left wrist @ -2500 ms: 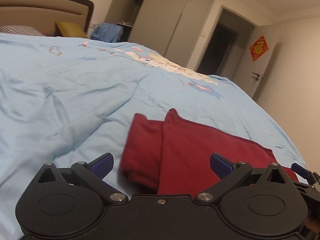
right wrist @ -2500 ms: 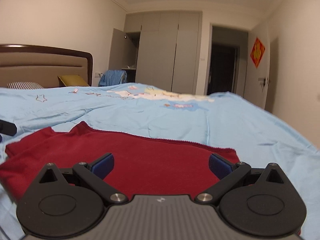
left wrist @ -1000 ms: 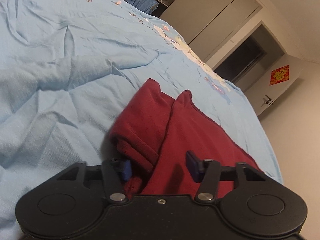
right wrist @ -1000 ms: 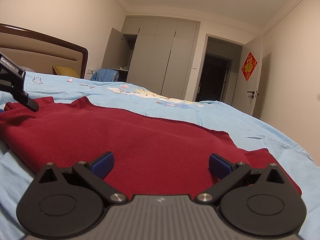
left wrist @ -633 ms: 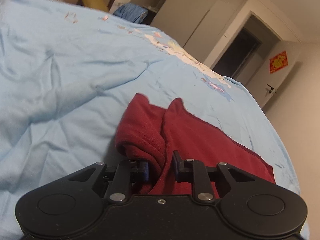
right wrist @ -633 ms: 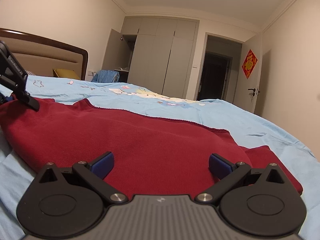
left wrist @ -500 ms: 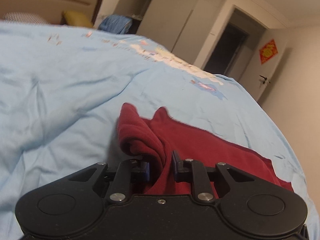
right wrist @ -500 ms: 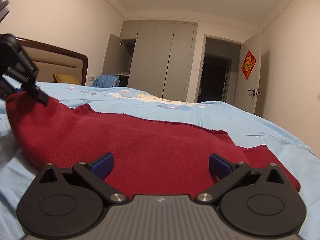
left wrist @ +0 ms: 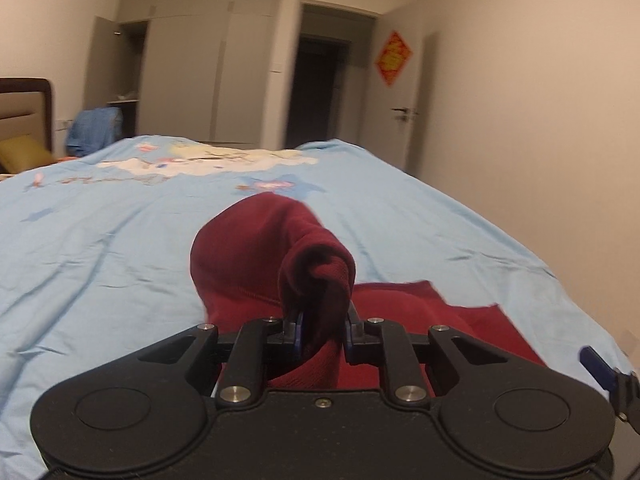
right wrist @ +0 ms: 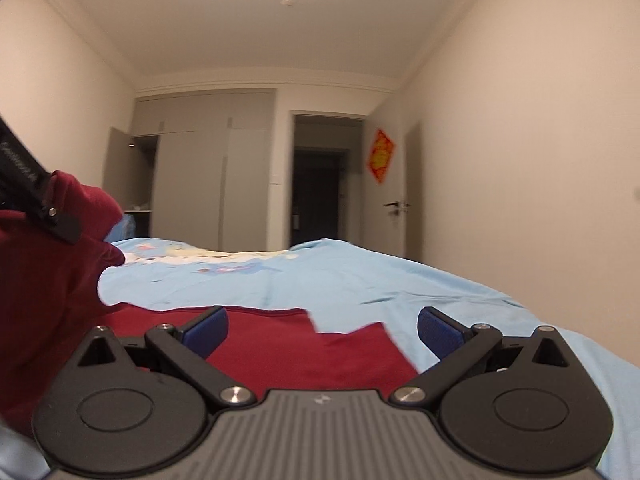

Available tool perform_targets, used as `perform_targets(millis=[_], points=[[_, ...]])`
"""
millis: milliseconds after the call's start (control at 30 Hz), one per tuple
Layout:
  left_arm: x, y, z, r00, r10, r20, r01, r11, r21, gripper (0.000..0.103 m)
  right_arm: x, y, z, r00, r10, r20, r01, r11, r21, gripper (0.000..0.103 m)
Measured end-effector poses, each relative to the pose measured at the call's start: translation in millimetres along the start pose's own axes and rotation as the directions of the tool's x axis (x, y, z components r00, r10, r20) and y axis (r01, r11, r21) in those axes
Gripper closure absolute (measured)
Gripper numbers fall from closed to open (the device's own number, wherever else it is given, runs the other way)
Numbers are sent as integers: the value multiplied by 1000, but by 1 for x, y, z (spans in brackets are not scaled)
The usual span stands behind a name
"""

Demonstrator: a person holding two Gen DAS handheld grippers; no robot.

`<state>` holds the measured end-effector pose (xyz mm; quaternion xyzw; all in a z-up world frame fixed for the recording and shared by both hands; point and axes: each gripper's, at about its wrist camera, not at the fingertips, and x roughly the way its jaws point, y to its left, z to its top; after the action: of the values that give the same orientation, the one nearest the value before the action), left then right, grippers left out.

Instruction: Fold small clothes

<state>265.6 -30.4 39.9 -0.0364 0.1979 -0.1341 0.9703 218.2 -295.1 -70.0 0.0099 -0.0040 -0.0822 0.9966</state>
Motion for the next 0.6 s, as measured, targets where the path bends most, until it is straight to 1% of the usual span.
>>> perform_targets(millis=[67,133,200,300,400,467,500,567,600], points=[[5,-13,-6,998,-53,-17,53,999,4,84,4,-10,-2,999,-29,-18,29,999,22,0],[10,-25,-15,996,-84,-40,85,996,15,84,7,-17,-3,998,-47,-28,49,998,48,0],[17,-33,-25,993,-93,-67,95,995,31,84,10,-22,-4,998,-54,-41,57,996,68,0],[21,-42,-38,993,-76,-92,83,993,81,83,13,-30,-8,997,-54,-58,59,994,91,0],[18,-45,-44,993,-79,-91,88,991,105,75,17,-35,-11,996,-53,-76,62,992,113,0],[14,-44,-46,991,-98,-91,107,989,101,63,21,-38,-13,994,-54,-91,65,990,126,0],[11,-44,-48,991,-105,-88,114,989,98,60,22,-39,-14,994,-53,-100,66,989,131,0],[5,-42,-49,990,-116,-78,123,988,96,48,26,-40,-16,992,-52,-116,68,988,139,0],[1,-42,-51,991,-116,-70,122,988,97,46,26,-39,-17,991,-52,-122,69,988,140,0]])
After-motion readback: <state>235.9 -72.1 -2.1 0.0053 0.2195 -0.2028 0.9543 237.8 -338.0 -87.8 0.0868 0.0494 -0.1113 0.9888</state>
